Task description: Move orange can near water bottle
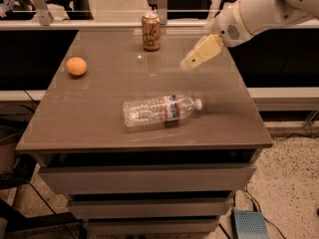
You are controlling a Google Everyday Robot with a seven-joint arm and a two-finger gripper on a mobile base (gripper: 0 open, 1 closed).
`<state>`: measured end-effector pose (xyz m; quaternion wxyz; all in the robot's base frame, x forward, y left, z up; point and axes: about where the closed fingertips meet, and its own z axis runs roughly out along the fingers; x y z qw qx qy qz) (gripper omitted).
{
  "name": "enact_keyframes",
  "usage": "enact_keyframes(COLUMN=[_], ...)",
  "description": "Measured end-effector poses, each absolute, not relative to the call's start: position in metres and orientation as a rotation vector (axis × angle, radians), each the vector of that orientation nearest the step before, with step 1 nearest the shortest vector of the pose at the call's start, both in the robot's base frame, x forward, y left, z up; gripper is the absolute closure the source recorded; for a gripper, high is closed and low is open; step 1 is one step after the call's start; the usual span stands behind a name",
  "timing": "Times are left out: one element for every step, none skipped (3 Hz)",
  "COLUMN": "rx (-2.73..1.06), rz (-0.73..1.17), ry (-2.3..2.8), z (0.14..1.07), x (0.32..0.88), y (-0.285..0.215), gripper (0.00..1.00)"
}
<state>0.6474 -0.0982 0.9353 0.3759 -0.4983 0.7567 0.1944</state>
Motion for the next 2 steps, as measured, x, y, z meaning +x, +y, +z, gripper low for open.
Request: enact_keyframes(rx=[-1.19,-1.11], rz=[0.531,0.547], ry=[1.893,1.795], z=[0.92,0.909], x=[0.678,0.725], y=[-0.071,-0.04], gripper=[0.0,0.0])
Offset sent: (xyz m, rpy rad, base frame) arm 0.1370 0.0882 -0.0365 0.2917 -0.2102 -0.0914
